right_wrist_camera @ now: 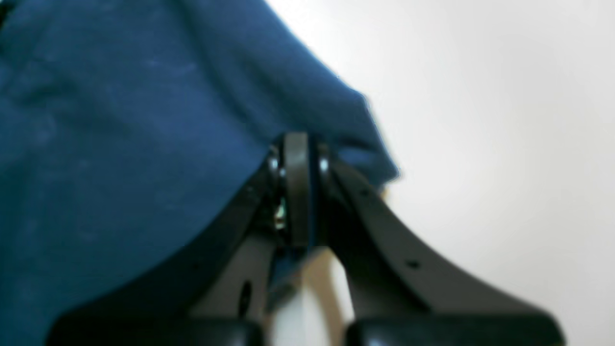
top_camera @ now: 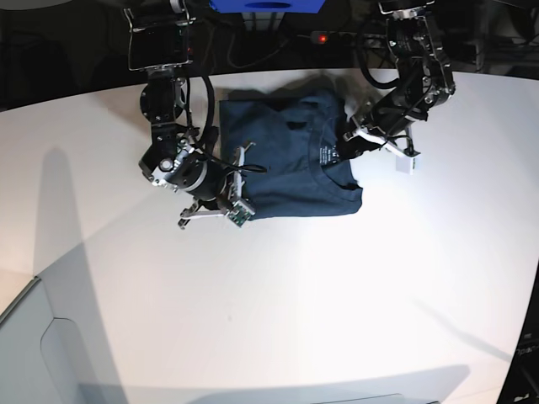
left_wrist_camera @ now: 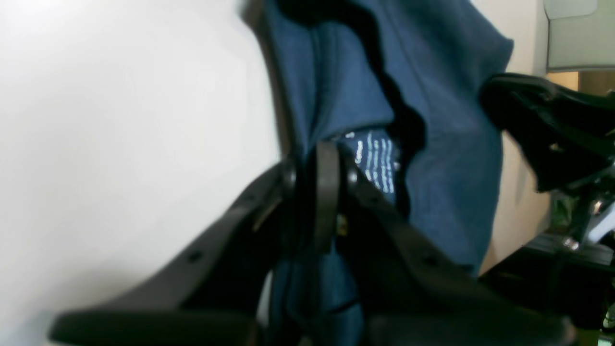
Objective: Fold the T-shirt properly
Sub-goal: 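Smooth the stack edge with the right gripper and withdraw it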
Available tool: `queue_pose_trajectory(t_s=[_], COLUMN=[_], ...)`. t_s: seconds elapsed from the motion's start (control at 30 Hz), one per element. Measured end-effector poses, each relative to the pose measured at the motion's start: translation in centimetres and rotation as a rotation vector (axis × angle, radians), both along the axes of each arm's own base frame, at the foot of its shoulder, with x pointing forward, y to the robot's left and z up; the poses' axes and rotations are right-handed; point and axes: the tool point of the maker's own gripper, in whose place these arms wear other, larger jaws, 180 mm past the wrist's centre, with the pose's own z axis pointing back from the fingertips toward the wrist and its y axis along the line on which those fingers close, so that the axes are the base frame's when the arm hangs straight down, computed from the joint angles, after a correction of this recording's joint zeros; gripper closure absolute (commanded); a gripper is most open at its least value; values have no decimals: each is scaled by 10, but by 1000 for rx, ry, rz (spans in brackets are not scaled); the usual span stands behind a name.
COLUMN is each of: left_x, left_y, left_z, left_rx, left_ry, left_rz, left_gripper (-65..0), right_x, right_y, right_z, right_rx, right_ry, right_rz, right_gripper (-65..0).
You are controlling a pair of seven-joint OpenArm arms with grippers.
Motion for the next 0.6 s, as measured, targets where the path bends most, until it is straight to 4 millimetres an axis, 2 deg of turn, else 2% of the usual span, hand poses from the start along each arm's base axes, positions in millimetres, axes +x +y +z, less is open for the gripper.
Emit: queue_pose_trajectory(t_s=[0.17,0.2,0.3,0.37,0.43,0.53,0.6], left_x=[0,0,2,6,8,4,5], left_y=[3,3,4,3,2,-6,-6], left_z=[1,2,7,13,18,22,28], left_rx=[12,13,21,26,29,31,46], left_ry=[0,-4,-15,-37,-47,-13,-19], left_rz=[-7,-8,-13,-15,-23,-86,-107], left_gripper=[0,0,0,0,-5,-147,-241], right_x=[7,9,10,-4,-24,-46,-51], right_y=[-17,-24,-35,-34,-24,-12,-11], right_z=[4,12,55,64,67,68,70], right_rx=[-13,-31,-6,-20,-13,1,6], right_ry=[-13,-32,-169,-194,-192,-180,-184], right_rz=[-48,-64,-107,-100,-76,-48,-46], right_gripper=[-1,-1,-1,-1,-1,-1,-1])
